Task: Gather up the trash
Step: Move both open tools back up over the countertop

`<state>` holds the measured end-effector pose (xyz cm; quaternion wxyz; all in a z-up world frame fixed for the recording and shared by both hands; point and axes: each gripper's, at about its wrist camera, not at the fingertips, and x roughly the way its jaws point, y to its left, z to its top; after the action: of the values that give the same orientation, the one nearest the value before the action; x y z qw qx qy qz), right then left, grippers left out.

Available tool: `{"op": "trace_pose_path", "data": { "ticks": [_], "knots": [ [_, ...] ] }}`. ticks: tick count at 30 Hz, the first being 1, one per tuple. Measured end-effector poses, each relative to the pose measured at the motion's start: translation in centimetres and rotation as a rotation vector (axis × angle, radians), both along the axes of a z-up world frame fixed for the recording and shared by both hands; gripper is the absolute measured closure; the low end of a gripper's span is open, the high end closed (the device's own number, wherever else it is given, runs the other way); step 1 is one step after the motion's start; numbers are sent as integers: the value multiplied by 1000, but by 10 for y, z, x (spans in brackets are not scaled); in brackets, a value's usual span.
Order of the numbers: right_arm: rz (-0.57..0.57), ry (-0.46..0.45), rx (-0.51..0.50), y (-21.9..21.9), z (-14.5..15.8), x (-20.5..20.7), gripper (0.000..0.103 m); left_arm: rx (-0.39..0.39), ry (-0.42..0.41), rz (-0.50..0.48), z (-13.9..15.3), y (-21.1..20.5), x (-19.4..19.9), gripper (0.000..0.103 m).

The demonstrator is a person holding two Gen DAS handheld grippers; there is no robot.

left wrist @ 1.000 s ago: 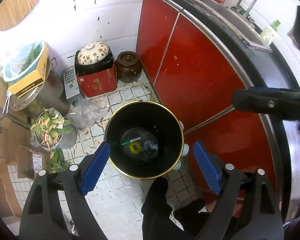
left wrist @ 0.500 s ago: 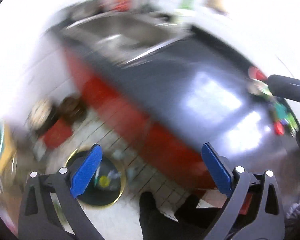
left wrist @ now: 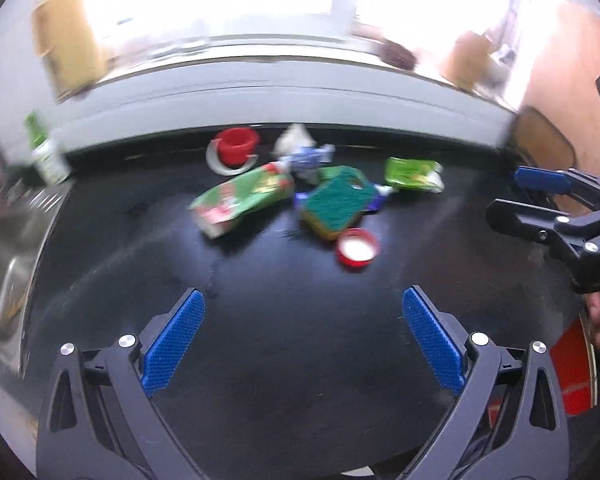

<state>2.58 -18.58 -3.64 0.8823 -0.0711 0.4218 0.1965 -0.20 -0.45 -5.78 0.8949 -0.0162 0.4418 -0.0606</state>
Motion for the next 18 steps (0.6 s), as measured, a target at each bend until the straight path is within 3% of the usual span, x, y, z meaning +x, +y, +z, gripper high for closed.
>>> {"op": "trace_pose_path", "data": {
  "ticks": [6, 18],
  "knots": [
    [-70, 17, 11, -49, -10, 0, 7, 28, 34, -60, -8, -45, 22, 7],
    [-45, 52, 1, -70, -30, 28, 7, 28, 98, -18, -38, -72, 49, 7]
  ]
}}
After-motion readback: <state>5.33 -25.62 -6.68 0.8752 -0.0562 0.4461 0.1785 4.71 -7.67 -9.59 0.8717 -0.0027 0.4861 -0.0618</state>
